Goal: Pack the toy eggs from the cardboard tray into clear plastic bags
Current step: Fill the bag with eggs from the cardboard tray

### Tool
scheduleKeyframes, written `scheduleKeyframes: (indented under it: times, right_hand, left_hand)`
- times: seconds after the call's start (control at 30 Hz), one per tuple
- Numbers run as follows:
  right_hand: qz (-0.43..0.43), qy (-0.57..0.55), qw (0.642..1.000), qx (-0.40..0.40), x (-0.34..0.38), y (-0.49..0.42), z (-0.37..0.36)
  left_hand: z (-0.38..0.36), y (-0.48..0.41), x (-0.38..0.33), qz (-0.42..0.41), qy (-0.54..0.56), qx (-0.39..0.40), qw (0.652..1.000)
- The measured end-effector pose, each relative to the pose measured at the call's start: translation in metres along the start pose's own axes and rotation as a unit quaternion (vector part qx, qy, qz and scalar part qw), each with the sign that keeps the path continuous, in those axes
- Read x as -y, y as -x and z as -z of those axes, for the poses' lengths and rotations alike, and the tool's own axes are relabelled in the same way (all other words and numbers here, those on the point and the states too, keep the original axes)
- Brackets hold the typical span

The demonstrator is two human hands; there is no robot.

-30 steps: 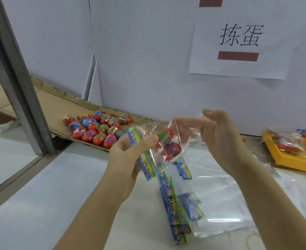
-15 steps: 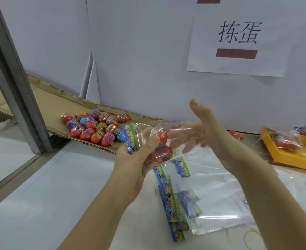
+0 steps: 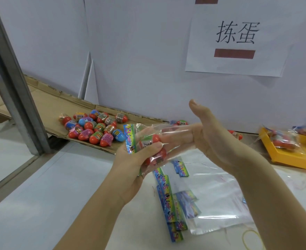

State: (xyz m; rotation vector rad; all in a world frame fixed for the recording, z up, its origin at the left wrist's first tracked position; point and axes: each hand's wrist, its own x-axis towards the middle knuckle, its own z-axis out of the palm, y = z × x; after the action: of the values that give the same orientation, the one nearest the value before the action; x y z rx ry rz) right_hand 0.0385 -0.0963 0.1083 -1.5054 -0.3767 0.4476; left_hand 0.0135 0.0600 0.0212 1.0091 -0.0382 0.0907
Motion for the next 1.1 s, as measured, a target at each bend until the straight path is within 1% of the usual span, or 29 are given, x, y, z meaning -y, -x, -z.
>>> scheduleKeyframes:
  times: [0.03,0.07,0.1,0.17,0.2,0.23,0.27,0.3,0.37,0.4,0.43,0.5,0.53,0.63,0.8,0.87,1.0,1.1]
  right_hand:
    - [-0.013,0.030,0.999,-0.002,0.001,0.001,-0.003]
    - [0.005,0.065,0.998,-0.017,0.000,0.003,-0.002]
    - [0.054,0.090,0.993,-0.061,-0.002,0.001,0.001]
    - [0.151,0.091,0.963,-0.204,-0.012,-0.008,0.016]
    - [0.176,0.099,0.942,-0.268,-0.020,-0.014,0.022]
    - [0.175,0.122,0.928,-0.305,-0.029,-0.020,0.027]
    - [0.154,0.170,0.922,-0.310,-0.040,-0.024,0.031]
    - [0.123,0.243,0.919,-0.286,-0.052,-0.029,0.033]
    - [0.065,0.399,0.897,-0.179,-0.080,-0.039,0.032]
    - [0.037,0.456,0.880,-0.129,-0.093,-0.043,0.028]
    - [0.014,0.505,0.858,-0.098,-0.103,-0.046,0.022]
    - [-0.009,0.577,0.813,-0.078,-0.116,-0.050,0.014]
    - [-0.004,0.587,0.805,-0.085,-0.119,-0.051,0.012]
    - [0.033,0.568,0.812,-0.131,-0.117,-0.051,0.013]
    - [0.072,0.527,0.841,-0.098,-0.118,-0.046,0.009]
    - [0.083,0.503,0.853,-0.114,-0.117,-0.045,0.008]
    - [0.126,0.377,0.897,-0.193,-0.104,-0.042,0.019]
    - [0.121,0.284,0.927,-0.214,-0.088,-0.035,0.028]
  left_hand:
    - [0.001,0.000,-0.001,-0.009,-0.001,-0.006,1.000]
    - [0.002,-0.001,-0.004,-0.020,0.007,-0.020,1.000]
    - [0.005,-0.002,-0.007,-0.032,0.022,-0.042,0.998]
    - [0.012,-0.004,-0.015,-0.050,0.061,-0.090,0.993]
    - [0.017,-0.005,-0.019,-0.056,0.083,-0.101,0.990]
    - [0.021,-0.006,-0.023,-0.062,0.102,-0.105,0.987]
    - [0.024,-0.007,-0.025,-0.064,0.117,-0.109,0.985]
    - [0.026,-0.008,-0.027,-0.064,0.125,-0.115,0.983]
    - [0.027,-0.008,-0.027,-0.059,0.128,-0.122,0.982]
    - [0.025,-0.008,-0.026,-0.057,0.127,-0.120,0.983]
    - [0.024,-0.007,-0.025,-0.058,0.125,-0.116,0.984]
    - [0.021,-0.006,-0.023,-0.059,0.117,-0.109,0.985]
    - [0.019,-0.005,-0.023,-0.061,0.113,-0.109,0.986]
    - [0.015,-0.004,-0.021,-0.062,0.111,-0.136,0.982]
    - [0.013,-0.005,-0.017,-0.049,0.114,-0.152,0.981]
    - [0.012,-0.004,-0.016,-0.049,0.115,-0.161,0.979]
    - [0.013,-0.005,-0.015,-0.056,0.115,-0.146,0.981]
    - [0.015,-0.006,-0.013,-0.052,0.112,-0.141,0.982]
